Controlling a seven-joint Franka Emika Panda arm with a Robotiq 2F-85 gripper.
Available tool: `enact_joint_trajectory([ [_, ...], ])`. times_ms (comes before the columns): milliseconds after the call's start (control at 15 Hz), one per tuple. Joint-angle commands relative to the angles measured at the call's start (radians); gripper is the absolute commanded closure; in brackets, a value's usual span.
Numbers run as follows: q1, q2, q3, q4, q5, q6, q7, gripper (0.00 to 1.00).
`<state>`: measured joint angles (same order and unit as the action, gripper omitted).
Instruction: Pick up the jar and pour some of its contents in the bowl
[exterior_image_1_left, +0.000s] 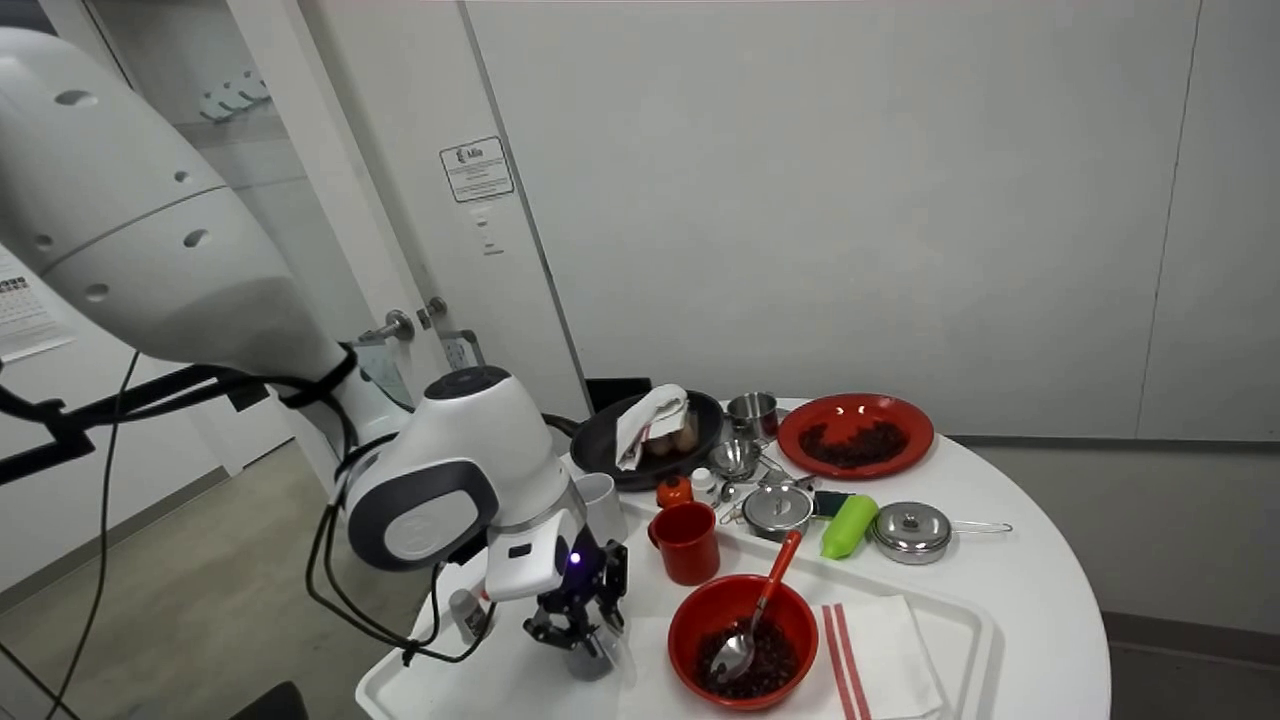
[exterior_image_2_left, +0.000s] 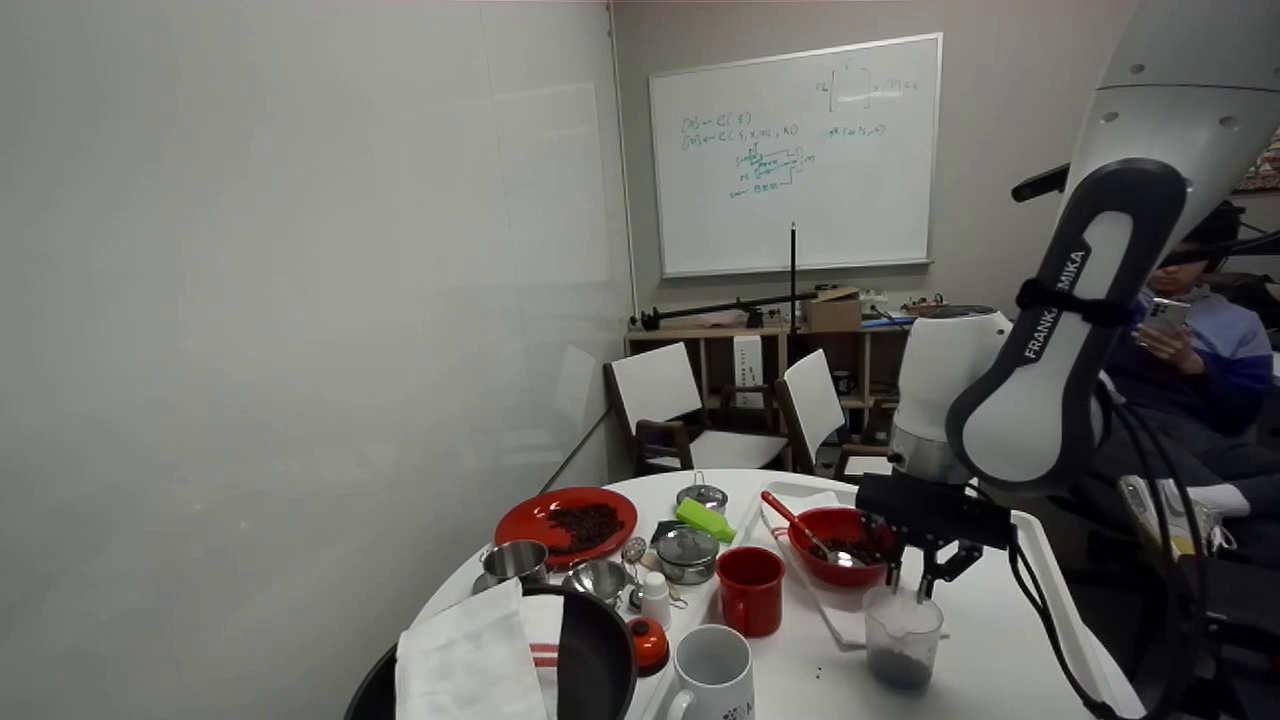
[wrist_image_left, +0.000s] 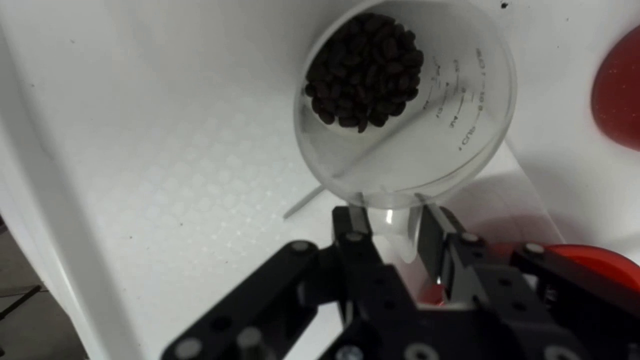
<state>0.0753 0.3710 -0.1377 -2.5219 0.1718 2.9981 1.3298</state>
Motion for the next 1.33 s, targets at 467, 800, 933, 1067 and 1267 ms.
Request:
enact_joint_trajectory([
  [467,0.025,-0.119,0.007,0.0,0.008,-0.043,-0.041,0.88],
  [800,0.119,-0.215,-0.131,0.016,-0.155,-0.059,0.05,0.88],
  [933,0.156,-0.24,-0.217,0.038,-0.277,-0.077,0.121,0.88],
  [1067,0.183,-0.252,-0.294,0.071,-0.414,-0.11,0.215,0.88],
  [1267,0.21,-0.257,-0.378,0.12,-0.617,-0.152,0.382,0.88],
])
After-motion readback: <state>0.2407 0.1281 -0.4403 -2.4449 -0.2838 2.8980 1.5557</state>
